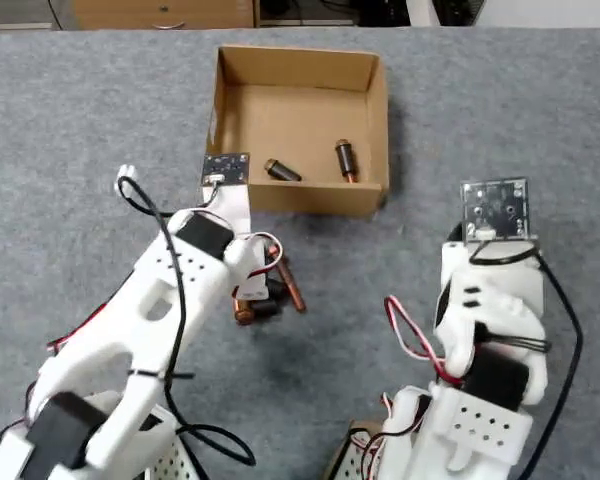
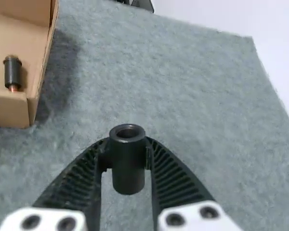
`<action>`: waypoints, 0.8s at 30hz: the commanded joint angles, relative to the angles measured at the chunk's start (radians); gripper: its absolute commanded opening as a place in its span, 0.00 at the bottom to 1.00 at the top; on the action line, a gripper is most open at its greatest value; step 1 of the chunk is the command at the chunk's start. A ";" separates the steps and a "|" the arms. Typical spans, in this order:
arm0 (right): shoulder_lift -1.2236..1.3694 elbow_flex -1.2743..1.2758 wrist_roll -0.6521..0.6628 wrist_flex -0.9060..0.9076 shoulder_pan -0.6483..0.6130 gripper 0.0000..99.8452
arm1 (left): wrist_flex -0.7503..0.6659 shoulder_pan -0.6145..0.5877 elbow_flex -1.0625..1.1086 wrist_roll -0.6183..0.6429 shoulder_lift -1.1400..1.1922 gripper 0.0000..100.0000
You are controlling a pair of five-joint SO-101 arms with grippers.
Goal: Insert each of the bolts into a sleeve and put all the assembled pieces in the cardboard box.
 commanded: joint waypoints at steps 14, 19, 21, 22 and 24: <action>-0.035 0.056 0.040 -0.041 0.010 0.00 | -0.127 -0.120 -0.071 -0.127 0.163 0.13; -0.035 0.056 0.040 -0.043 0.010 0.00 | -0.192 -0.121 -0.071 -0.130 0.228 0.09; -0.035 0.056 0.040 -0.043 0.010 0.00 | -0.199 -0.141 -0.071 -0.130 0.259 0.09; -0.035 0.058 0.040 -0.043 0.010 0.00 | -0.203 -0.152 -0.072 -0.130 0.274 0.09; -0.035 0.058 0.040 -0.043 0.010 0.00 | -0.201 -0.173 -0.091 -0.130 0.298 0.09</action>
